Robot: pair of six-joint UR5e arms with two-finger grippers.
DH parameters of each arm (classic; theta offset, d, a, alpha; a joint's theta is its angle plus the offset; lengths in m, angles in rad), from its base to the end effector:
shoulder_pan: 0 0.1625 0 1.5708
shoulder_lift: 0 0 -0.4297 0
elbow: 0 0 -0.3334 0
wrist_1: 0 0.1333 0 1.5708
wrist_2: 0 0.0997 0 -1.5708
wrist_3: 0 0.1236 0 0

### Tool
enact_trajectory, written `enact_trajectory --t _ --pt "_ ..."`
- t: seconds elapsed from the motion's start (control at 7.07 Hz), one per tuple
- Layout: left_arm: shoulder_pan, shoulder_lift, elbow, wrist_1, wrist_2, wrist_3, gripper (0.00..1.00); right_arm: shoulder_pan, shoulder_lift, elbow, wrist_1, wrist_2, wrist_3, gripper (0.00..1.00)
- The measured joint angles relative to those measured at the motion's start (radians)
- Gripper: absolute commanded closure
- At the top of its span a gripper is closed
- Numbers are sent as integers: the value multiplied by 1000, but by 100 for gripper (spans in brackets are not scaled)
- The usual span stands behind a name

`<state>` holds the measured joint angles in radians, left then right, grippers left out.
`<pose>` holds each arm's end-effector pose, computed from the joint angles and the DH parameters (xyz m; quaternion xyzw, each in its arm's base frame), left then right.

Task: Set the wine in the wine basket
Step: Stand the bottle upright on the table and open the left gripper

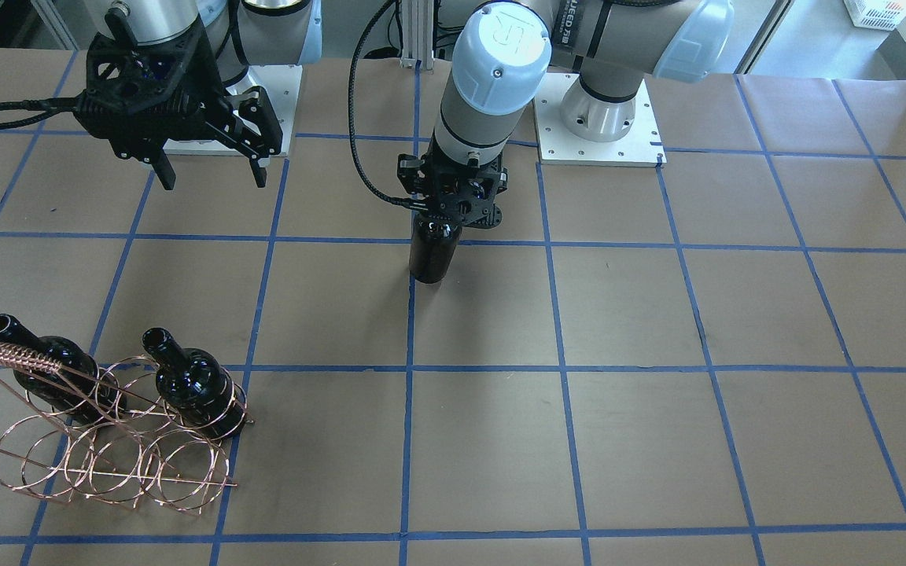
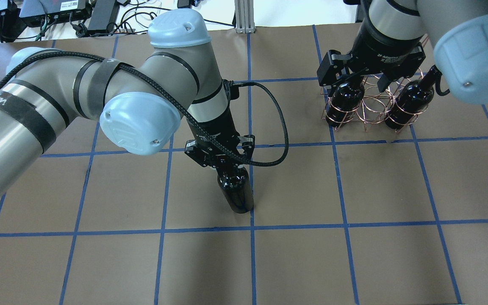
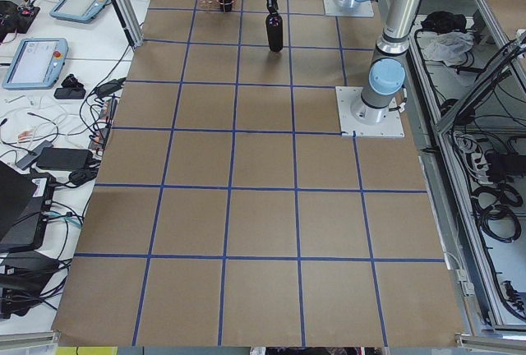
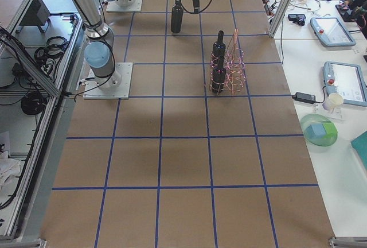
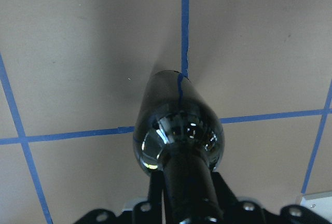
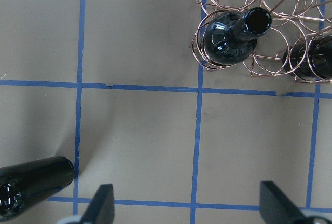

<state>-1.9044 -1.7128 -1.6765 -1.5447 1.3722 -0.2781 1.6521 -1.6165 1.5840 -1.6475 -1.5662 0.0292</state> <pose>-0.2979 -0.3780 0.3660 -0.0165 -0.9889 -0.1346 0.0608 0.1680 -0.4139 0.4906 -0.0261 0.9982 -0.0544 0.0053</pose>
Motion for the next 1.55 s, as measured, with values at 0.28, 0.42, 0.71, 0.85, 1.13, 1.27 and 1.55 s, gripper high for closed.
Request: enact_trajectory --t 0.28,0.42,0.71,0.85,1.13,1.27,1.55 --pt "-1 -1 -3 -2 3 0 100 0 1 0 0 0 0 0" --pt "-1 -3 -5 -4 4 0 100 0 1 1 0 0 0 0" --pt "-1 -5 -14 -7 4 0 100 0 1 1 0 1 1 0" --pt "-1 -7 -16 -8 2 1 88 0 1 1 0 -1 0 0" --pt "-1 -11 -17 -8 1 1 66 0 0 1 2 -4 0 0" --pt "-1 -14 -17 -8 2 4 32 0 0 1 2 -4 0 0" --pt "-1 -18 -17 -8 3 5 0 0 -2 1 3 -4 0 0"
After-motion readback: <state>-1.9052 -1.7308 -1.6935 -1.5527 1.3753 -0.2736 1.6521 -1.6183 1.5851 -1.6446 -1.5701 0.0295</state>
